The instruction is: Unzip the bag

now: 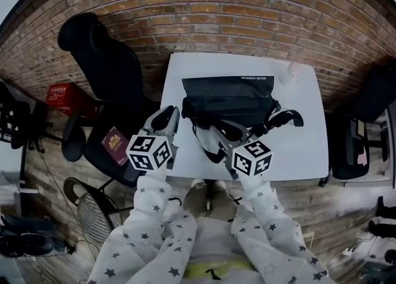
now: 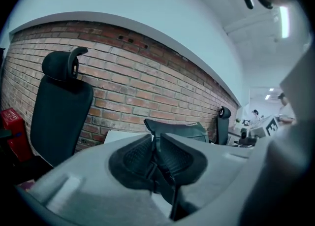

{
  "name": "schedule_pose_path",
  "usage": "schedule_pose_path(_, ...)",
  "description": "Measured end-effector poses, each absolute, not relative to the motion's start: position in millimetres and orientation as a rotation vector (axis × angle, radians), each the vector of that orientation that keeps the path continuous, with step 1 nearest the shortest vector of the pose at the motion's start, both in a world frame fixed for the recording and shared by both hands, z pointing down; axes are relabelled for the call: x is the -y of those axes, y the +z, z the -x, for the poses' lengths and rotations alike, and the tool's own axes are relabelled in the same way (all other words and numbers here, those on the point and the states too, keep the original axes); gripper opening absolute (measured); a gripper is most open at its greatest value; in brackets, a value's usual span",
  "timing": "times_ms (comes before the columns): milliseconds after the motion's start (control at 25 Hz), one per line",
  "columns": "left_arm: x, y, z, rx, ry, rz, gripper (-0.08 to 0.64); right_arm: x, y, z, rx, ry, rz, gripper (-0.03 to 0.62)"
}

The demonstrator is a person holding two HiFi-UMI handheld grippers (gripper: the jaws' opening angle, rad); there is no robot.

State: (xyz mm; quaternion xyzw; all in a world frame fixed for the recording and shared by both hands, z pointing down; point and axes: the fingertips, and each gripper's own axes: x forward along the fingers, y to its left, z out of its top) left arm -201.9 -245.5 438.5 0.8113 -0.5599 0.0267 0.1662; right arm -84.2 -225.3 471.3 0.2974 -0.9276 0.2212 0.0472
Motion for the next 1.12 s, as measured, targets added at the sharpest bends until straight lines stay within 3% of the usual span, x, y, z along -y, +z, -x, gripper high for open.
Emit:
schedule_pose_path(280, 279, 452, 199, 1.45, 0.107, -2.359, 0.153, 221, 499, 125, 2.803, 0.798, -0.899, 0.185)
schedule_pose_path(520, 298, 461, 185, 1.304, 0.096, -2.42, 0.254, 220, 521, 144, 2.738, 0.817, -0.958, 0.207)
schedule_pose_path(1120, 319, 470, 161, 1.132, 0.07, -2.489, 0.262, 224, 542, 146, 2.665, 0.916, -1.026, 0.059)
